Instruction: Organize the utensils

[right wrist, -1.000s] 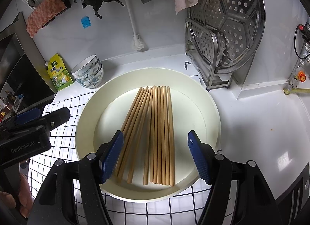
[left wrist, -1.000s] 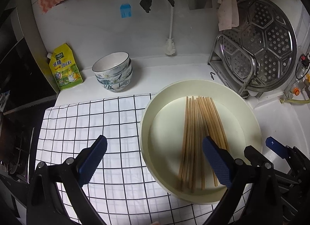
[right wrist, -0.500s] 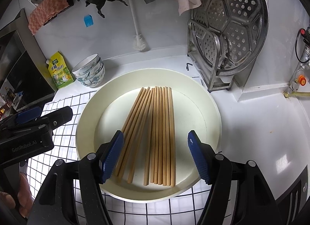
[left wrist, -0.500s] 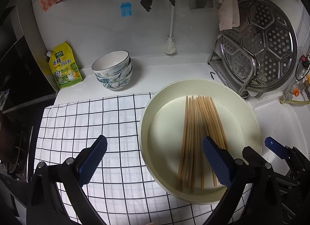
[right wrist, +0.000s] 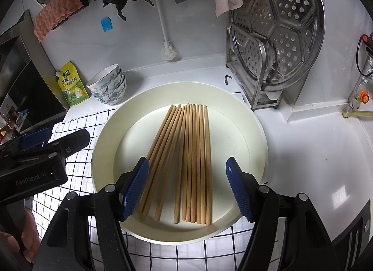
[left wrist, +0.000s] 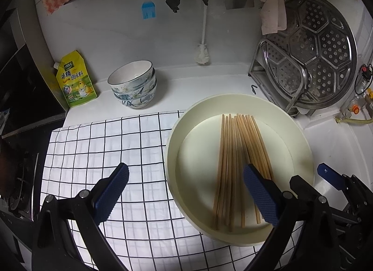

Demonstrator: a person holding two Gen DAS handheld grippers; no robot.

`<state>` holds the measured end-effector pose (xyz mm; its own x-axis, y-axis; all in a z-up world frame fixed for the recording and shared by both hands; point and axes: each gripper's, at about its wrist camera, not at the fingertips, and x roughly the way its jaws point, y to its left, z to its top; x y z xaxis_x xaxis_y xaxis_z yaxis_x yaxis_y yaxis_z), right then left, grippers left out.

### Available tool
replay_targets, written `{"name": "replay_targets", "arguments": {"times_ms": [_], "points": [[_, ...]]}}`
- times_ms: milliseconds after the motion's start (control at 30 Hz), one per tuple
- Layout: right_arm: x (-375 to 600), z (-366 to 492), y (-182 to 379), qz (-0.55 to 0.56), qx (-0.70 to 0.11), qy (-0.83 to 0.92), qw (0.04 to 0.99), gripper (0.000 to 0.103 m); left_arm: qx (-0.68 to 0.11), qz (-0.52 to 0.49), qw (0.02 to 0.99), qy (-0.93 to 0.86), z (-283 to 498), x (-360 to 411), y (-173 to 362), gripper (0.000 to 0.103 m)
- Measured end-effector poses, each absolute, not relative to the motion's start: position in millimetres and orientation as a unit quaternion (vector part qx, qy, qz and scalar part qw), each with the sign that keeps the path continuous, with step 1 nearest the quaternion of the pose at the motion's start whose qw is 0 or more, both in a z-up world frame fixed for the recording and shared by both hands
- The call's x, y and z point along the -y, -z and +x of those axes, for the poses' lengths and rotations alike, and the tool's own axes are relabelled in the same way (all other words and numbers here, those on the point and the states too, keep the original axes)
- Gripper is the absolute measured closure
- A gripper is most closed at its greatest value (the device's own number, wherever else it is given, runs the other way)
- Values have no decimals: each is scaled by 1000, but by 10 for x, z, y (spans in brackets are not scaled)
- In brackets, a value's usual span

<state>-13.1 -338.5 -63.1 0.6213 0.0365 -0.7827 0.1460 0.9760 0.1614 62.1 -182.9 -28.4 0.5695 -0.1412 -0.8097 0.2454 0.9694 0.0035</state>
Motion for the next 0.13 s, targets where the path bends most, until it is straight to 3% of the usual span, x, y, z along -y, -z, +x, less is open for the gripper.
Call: {"name": "replay_targets", "arguments": {"times_ms": [133], "points": [[3386,-128,634,105,-435,31,894,37,-452,54,884,108,630,1815,292,6]]}}
